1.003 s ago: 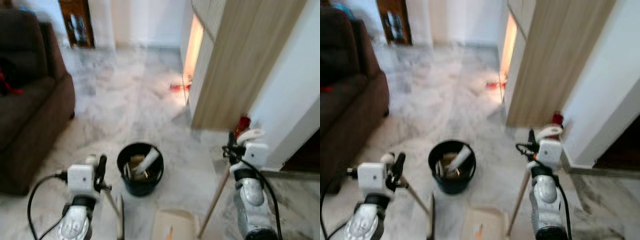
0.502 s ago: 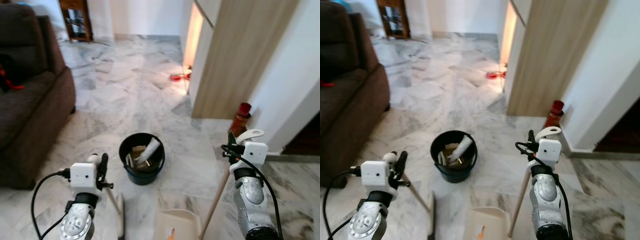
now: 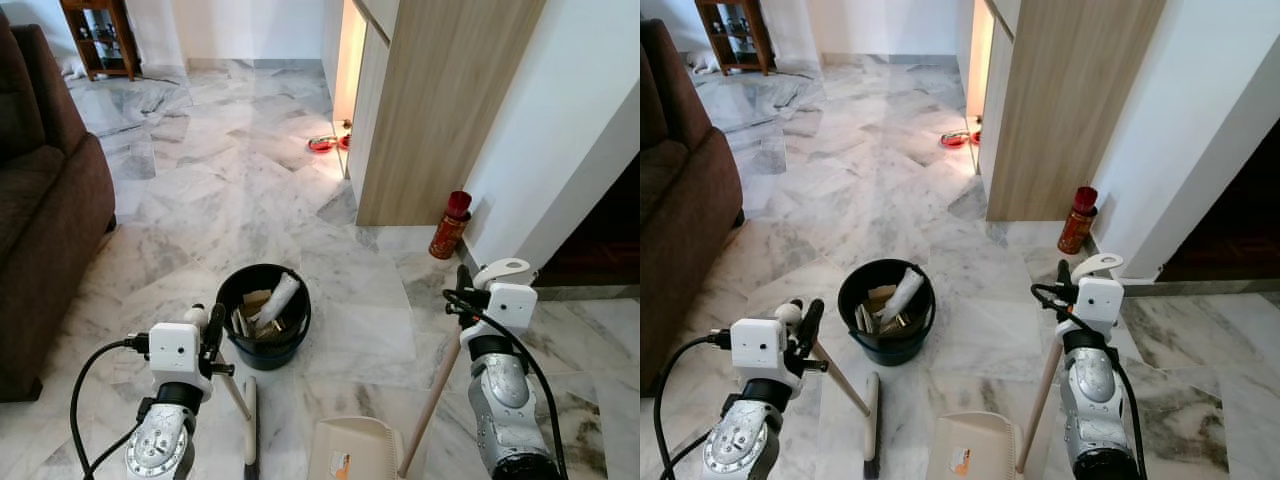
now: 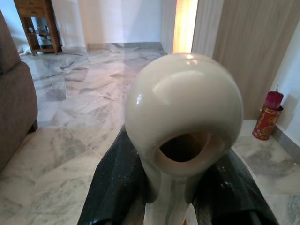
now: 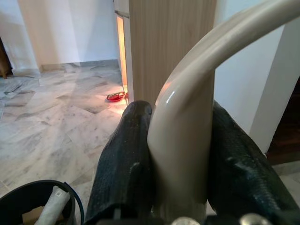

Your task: Sweep floor

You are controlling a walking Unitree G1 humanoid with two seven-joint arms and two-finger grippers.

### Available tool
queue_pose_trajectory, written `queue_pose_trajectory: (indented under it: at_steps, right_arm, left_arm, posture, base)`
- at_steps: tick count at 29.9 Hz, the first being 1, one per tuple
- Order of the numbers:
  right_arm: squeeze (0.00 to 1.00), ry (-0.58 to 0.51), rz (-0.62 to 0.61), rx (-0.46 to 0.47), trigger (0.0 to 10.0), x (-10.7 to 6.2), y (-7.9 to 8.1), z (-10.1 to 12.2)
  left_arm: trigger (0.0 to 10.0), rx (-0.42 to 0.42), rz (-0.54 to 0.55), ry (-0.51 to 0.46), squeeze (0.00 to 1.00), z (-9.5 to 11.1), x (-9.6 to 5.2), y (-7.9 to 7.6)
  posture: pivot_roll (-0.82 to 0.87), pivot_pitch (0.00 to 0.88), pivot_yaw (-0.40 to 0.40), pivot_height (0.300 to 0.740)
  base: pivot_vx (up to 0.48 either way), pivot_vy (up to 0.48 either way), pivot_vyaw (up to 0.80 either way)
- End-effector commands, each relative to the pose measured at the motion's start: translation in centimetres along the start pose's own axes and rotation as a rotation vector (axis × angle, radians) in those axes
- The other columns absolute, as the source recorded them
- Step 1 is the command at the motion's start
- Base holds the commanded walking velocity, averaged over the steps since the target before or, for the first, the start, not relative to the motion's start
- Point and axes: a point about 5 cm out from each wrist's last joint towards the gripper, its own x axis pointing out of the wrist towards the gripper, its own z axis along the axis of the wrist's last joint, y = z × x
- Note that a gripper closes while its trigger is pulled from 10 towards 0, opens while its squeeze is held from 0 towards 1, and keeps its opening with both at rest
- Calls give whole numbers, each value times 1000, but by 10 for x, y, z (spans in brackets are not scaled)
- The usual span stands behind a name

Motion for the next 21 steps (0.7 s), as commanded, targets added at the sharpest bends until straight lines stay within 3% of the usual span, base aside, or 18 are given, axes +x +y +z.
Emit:
queue_pose_trajectory:
  at_steps: [1, 5, 21]
  right_arm:
    - [0, -11, -4, -3, 10000, 4, -1, 4]
    - [0, -12, -3, -5, 10000, 5, -1, 4]
    - [0, -13, -7, -15, 10000, 5, -2, 4]
  left_arm:
    - [10000, 27, -5, -28, 0, 6, 4, 0]
    - [10000, 21, -5, -28, 0, 5, 4, 0]
    - [10000, 20, -29, -30, 0, 5, 4, -4]
  posture:
    - [60, 0, -55, 740]
    - [61, 0, -56, 740]
    - [57, 0, -52, 740]
  base:
    - [0, -472, -769]
    - [0, -471, -769]
    - [0, 0, -764]
